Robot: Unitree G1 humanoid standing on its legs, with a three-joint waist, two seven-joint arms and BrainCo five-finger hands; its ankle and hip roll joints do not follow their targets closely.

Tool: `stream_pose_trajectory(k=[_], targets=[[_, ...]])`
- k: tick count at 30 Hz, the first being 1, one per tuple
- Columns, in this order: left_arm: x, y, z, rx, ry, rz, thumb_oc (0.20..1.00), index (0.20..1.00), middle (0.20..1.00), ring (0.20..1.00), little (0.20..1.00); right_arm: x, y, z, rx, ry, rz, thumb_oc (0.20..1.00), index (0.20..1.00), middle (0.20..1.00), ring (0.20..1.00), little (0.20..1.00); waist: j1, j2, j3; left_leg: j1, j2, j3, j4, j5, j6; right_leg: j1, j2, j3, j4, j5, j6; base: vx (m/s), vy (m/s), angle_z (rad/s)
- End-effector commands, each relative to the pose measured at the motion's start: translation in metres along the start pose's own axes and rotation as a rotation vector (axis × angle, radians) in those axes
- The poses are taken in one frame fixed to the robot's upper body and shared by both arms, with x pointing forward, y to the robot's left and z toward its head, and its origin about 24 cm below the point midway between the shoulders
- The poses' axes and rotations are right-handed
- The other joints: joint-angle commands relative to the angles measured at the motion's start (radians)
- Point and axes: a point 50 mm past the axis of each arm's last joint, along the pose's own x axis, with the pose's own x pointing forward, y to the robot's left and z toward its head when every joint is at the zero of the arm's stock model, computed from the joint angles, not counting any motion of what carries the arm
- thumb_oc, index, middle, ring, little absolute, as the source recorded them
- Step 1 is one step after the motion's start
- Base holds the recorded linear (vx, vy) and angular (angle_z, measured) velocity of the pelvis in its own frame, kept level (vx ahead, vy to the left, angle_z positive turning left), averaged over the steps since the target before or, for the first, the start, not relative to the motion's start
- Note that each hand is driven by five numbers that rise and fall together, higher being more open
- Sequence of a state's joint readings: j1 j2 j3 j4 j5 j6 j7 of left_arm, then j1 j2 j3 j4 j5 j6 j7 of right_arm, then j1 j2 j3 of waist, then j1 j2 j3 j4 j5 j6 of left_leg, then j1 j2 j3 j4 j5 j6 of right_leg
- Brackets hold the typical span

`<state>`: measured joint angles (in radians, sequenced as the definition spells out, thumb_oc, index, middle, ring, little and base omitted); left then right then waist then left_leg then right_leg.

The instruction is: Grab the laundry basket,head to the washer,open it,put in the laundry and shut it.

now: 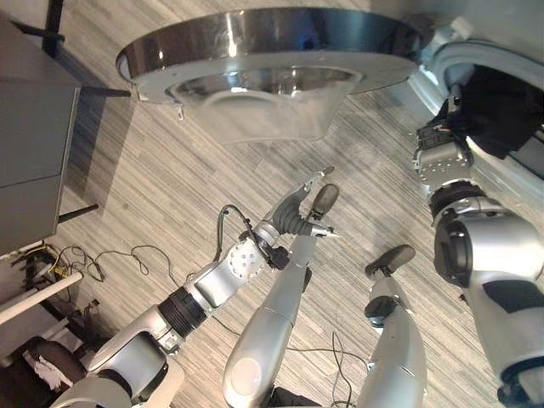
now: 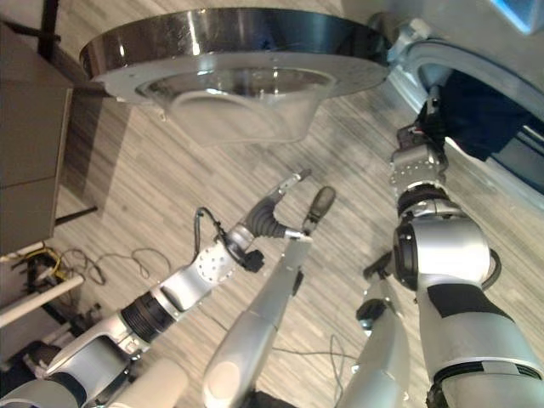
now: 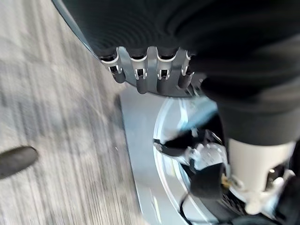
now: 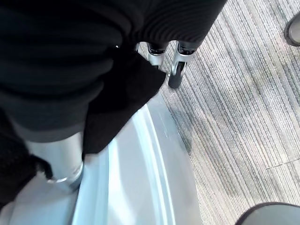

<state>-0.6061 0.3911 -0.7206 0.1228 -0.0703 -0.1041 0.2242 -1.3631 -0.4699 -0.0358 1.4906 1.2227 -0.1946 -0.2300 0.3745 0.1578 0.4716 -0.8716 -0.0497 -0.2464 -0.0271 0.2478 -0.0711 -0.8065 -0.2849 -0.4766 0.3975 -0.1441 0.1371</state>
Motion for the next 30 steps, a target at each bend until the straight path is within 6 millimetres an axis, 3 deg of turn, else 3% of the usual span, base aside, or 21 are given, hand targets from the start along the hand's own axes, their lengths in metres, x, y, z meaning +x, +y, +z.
stream_pose_trajectory(k=[1,2,6,8,9,10,12,14,15,16,17,19,20,22,24,27,28,29,30], targets=[[-0.002,-0.005,0.008,-0.032,-0.05,0.014,1.0,1.0,1.0,1.0,1.0,0.004,-0.002,0.035,-0.108,-0.131,0.024,0.256,0.256,0.256,0.256,0.256,-0.013,0.033,0.005,0.083,-0.024,0.08,-0.003,-0.168,0.017,0.092,0.102,0.07,-0.131,-0.048,0.0,0.0,0.039,0.04],[-0.003,-0.004,0.006,-0.024,-0.044,0.018,1.0,1.0,1.0,1.0,1.0,0.003,0.0,0.038,-0.129,-0.142,0.033,0.2,0.2,0.2,0.2,0.2,-0.017,0.029,0.006,0.084,-0.023,0.081,-0.003,-0.168,0.017,0.091,0.103,0.073,-0.13,-0.046,-0.001,0.0,0.039,0.0],[-0.007,-0.001,0.001,-0.025,-0.023,0.037,1.0,1.0,1.0,1.0,1.0,0.003,0.002,0.061,-0.175,-0.215,0.042,0.2,0.2,0.2,0.2,0.2,-0.032,0.012,0.009,0.092,-0.017,0.088,-0.005,-0.169,0.017,0.095,0.103,0.076,-0.134,-0.04,-0.001,0.0,-0.001,-0.01],[-0.012,0.004,-0.005,-0.021,0.005,0.054,1.0,1.0,1.0,1.0,1.0,0.003,-0.005,0.094,-0.191,-0.306,0.017,0.2,0.2,0.2,0.2,0.2,-0.051,-0.002,0.007,0.102,-0.012,0.092,-0.008,-0.171,0.016,0.106,0.104,0.077,-0.143,-0.036,-0.001,0.0,0.0,0.0],[-0.011,0.004,-0.005,-0.022,0.003,0.053,1.0,1.0,1.0,1.0,1.0,0.003,-0.005,0.094,-0.192,-0.307,0.016,0.2,0.2,0.2,0.2,0.2,-0.05,-0.001,0.008,0.104,-0.012,0.093,-0.009,-0.171,0.016,0.108,0.105,0.078,-0.144,-0.036,-0.001,0.0,0.0,0.0],[-0.013,0.008,-0.009,-0.013,0.019,0.068,1.0,1.0,1.0,1.0,1.0,0.001,-0.008,0.111,-0.206,-0.354,0.013,0.2,0.2,0.2,0.2,0.2,-0.066,-0.014,0.007,0.11,-0.006,0.096,-0.011,-0.173,0.016,0.114,0.106,0.081,-0.153,-0.032,-0.002,0.0,0.0,0.0],[-0.014,0.01,-0.012,-0.01,0.034,0.076,1.0,1.0,1.0,1.0,1.0,-0.001,-0.007,0.123,-0.206,-0.391,0.026,0.2,0.2,0.2,0.2,0.2,-0.078,-0.025,0.006,0.116,-0.002,0.099,-0.014,-0.174,0.015,0.119,0.108,0.084,-0.159,-0.027,-0.002,0.0,0.0,0.0],[-0.016,0.015,-0.016,-0.002,0.05,0.099,1.0,1.0,1.0,1.0,1.0,-0.014,0.011,0.156,-0.11,-0.529,0.114,0.2,0.2,0.2,0.2,0.2,-0.108,-0.053,0.003,0.134,0.008,0.104,-0.029,-0.173,0.012,0.139,0.115,0.092,-0.191,-0.012,0.004,0.0,0.0,0.0],[-0.016,0.015,-0.016,-0.001,0.05,0.099,1.0,1.0,1.0,1.0,1.0,-0.014,0.01,0.155,-0.107,-0.531,0.115,0.2,0.2,0.2,0.2,0.2,-0.107,-0.054,0.004,0.136,0.008,0.104,-0.031,-0.172,0.012,0.142,0.116,0.092,-0.194,-0.01,0.004,0.02,-0.029,-0.07],[-0.02,0.017,-0.019,-0.001,0.062,0.101,1.0,1.0,1.0,1.0,1.0,-0.032,0.027,0.184,-0.015,-0.664,0.199,0.2,0.2,0.2,0.2,0.2,-0.123,-0.069,-0.005,0.147,0.011,0.102,-0.042,-0.172,0.008,0.156,0.122,0.094,-0.213,-0.005,0.006,0.03,-0.049,-0.12],[-0.023,0.018,-0.021,0.001,0.066,0.092,1.0,1.0,1.0,1.0,1.0,-0.046,0.04,0.201,0.07,-0.751,0.258,0.2,0.2,0.2,0.2,0.2,-0.128,-0.076,-0.01,0.157,0.013,0.101,-0.053,-0.169,0.004,0.172,0.128,0.093,-0.231,-0.002,0.007,0.03,-0.049,-0.17],[-0.025,0.018,-0.021,0.0,0.067,0.088,1.0,1.0,1.0,1.0,1.0,-0.053,0.045,0.208,0.107,-0.79,0.278,0.2,0.2,0.2,0.2,0.2,-0.129,-0.078,-0.014,0.16,0.012,0.099,-0.054,-0.17,0.001,0.178,0.131,0.092,-0.237,-0.001,0.007,0.02,-0.039,-0.15],[-0.026,0.017,-0.021,-0.01,0.064,0.085,1.0,1.0,1.0,1.0,1.0,-0.062,0.057,0.211,0.164,-0.826,0.331,0.2,0.2,0.2,0.2,0.2,-0.129,-0.077,-0.017,0.161,0.012,0.097,-0.054,-0.172,0.001,0.176,0.133,0.092,-0.236,-0.003,0.006,0.02,-0.024,-0.08],[-0.026,0.017,-0.021,-0.02,0.064,0.089,1.0,1.0,1.0,1.0,1.0,-0.065,0.061,0.205,0.187,-0.831,0.355,0.2,0.2,0.2,0.2,0.2,-0.13,-0.076,-0.019,0.159,0.013,0.098,-0.054,-0.173,0.002,0.172,0.133,0.094,-0.234,-0.004,0.004,0.0,0.0,0.0],[-0.026,0.016,-0.02,-0.022,0.059,0.092,1.0,1.0,1.0,1.0,1.0,-0.055,0.065,0.176,0.126,-0.764,0.342,0.2,0.2,0.2,0.2,0.2,-0.122,-0.072,-0.018,0.156,0.012,0.101,-0.049,-0.175,0.006,0.165,0.133,0.099,-0.229,-0.005,0.001,0.0,0.006,0.02],[-0.025,0.015,-0.02,-0.031,0.056,0.093,1.0,1.0,1.0,1.0,1.0,-0.042,0.062,0.153,0.045,-0.679,0.301,0.213,0.213,0.213,0.213,0.213,-0.116,-0.071,-0.018,0.15,0.012,0.104,-0.04,-0.18,0.009,0.161,0.131,0.101,-0.225,-0.005,0.0,0.0,0.0,0.0],[-0.025,0.015,-0.02,-0.032,0.056,0.095,1.0,1.0,1.0,1.0,1.0,-0.035,0.059,0.14,-0.009,-0.628,0.278,0.266,0.266,0.266,0.266,0.266,-0.113,-0.069,-0.017,0.149,0.012,0.105,-0.037,-0.181,0.009,0.161,0.13,0.101,-0.225,-0.005,-0.001,0.0,0.0,0.0],[-0.025,0.015,-0.02,-0.032,0.056,0.095,1.0,1.0,1.0,1.0,1.0,-0.035,0.059,0.14,-0.01,-0.627,0.279,0.489,0.489,0.489,0.489,0.489,-0.113,-0.069,-0.017,0.148,0.012,0.105,-0.037,-0.181,0.009,0.161,0.13,0.101,-0.225,-0.005,-0.001,0.0,0.0,0.0],[-0.025,0.014,-0.021,-0.037,0.061,0.098,1.0,1.0,1.0,1.0,1.0,-0.018,0.042,0.104,-0.13,-0.489,0.211,1.0,1.0,1.0,1.0,1.0,-0.108,-0.063,-0.012,0.148,0.012,0.106,-0.031,-0.183,0.012,0.16,0.13,0.101,-0.222,-0.007,-0.003,0.0,0.0,0.0]])
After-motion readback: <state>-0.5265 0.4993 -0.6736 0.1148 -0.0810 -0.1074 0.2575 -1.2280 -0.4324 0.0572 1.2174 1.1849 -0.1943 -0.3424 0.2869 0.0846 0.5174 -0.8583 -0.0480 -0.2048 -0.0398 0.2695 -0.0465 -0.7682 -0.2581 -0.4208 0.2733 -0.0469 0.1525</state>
